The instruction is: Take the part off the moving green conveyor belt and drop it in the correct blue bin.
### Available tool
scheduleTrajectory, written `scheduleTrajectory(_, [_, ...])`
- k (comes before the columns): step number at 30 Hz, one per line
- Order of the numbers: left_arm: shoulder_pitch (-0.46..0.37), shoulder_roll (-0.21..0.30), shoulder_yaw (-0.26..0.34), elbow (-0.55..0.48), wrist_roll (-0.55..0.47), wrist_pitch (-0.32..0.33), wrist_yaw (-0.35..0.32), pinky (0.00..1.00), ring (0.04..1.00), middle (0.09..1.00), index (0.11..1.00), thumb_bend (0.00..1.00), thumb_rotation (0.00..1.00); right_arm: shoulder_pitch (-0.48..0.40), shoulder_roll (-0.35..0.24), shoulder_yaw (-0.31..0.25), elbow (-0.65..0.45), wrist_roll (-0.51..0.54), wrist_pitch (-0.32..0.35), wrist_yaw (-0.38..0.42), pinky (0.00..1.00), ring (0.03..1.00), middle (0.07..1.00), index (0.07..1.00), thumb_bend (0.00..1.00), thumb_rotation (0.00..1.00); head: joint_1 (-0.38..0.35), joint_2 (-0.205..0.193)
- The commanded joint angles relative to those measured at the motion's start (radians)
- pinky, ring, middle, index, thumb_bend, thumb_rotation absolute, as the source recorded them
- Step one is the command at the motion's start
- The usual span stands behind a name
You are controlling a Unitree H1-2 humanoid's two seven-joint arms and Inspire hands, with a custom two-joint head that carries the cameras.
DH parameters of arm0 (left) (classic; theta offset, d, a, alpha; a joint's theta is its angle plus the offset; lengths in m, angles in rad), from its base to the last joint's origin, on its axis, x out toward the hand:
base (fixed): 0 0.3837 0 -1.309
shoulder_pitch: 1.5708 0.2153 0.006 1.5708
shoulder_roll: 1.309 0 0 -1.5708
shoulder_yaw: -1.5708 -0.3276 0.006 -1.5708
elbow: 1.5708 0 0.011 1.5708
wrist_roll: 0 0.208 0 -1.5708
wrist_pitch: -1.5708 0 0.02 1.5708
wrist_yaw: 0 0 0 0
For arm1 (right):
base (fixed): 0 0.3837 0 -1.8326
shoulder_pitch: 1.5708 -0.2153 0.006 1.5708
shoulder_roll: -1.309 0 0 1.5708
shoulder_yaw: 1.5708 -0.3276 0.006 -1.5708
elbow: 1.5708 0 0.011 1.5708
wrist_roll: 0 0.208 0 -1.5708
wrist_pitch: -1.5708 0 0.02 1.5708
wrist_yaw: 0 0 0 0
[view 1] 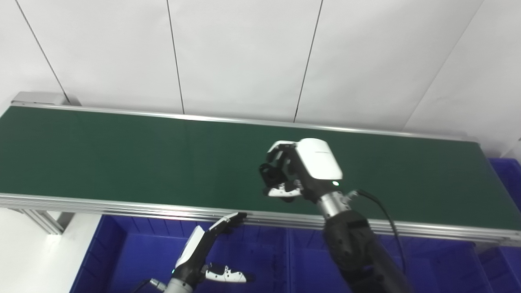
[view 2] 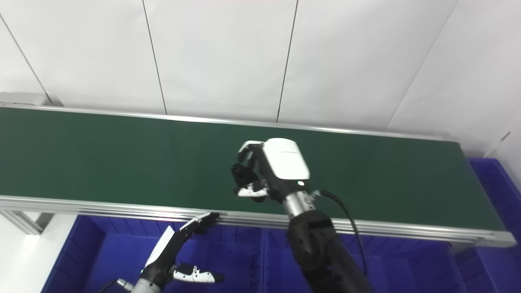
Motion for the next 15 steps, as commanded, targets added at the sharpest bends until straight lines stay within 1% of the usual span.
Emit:
scheduleTrajectory(1, [-0.015,-0.02,0.01,-0.035,0.014,-0.033,-0.013,0.76,0.809,0.831,0.834,0.67,0.17,0.009,-0.011,-0.027,-0.059,0.016,-0.046,-0.022,0.21,0.292,0.397,0.52,0.52,0.0,0.011,0.008])
scheduleTrajectory(3, [-0.01,-0.028,0.02,-0.043,0.024,-0.033,-0.022,0.76,0.812,0.831,0.834,0.67,0.18,0.05,-0.014,-0.045,-0.082,0.022,-0.048,-0.027,0.19,0.273,0.39,0.513,0.52,0.0,0.02,0.016])
scheduleTrajectory(6, [-0.002,-0.04,0.035,-0.053,0.035,-0.031,-0.039,0.77,0.816,0.833,0.834,0.68,0.19,0.108,-0.016,-0.07,-0.105,0.033,-0.046,-0.029,0.2,0.278,0.392,0.515,0.52,0.0,0.027,0.025])
scheduleTrajectory(10, [0.009,-0.056,0.049,-0.072,0.037,-0.03,-0.055,0.78,0.818,0.832,0.829,0.68,0.18,0.209,-0.017,-0.117,-0.104,0.073,-0.063,-0.063,0.22,0.31,0.399,0.522,0.51,0.0,0.041,0.049])
scheduleTrajectory(11, [0.012,-0.059,0.053,-0.077,0.04,-0.029,-0.059,0.78,0.818,0.831,0.828,0.68,0.18,0.221,-0.017,-0.125,-0.105,0.08,-0.067,-0.065,0.21,0.309,0.398,0.521,0.51,0.0,0.044,0.052])
scheduleTrajectory(12, [0.017,-0.062,0.057,-0.089,0.043,-0.021,-0.066,0.78,0.819,0.832,0.828,0.68,0.19,0.25,-0.013,-0.144,-0.102,0.097,-0.071,-0.079,0.21,0.293,0.425,0.508,0.52,0.0,0.048,0.062])
scheduleTrajectory(14, [0.024,-0.068,0.065,-0.106,0.048,-0.008,-0.08,0.78,0.82,0.833,0.829,0.68,0.19,0.297,-0.008,-0.175,-0.094,0.121,-0.078,-0.102,0.19,0.276,0.454,0.494,0.52,0.0,0.051,0.068])
scheduleTrajectory(15, [0.027,-0.071,0.07,-0.112,0.05,-0.003,-0.087,0.78,0.825,0.835,0.829,0.69,0.2,0.316,-0.007,-0.187,-0.091,0.13,-0.082,-0.111,0.19,0.278,0.439,0.512,0.52,0.0,0.051,0.071])
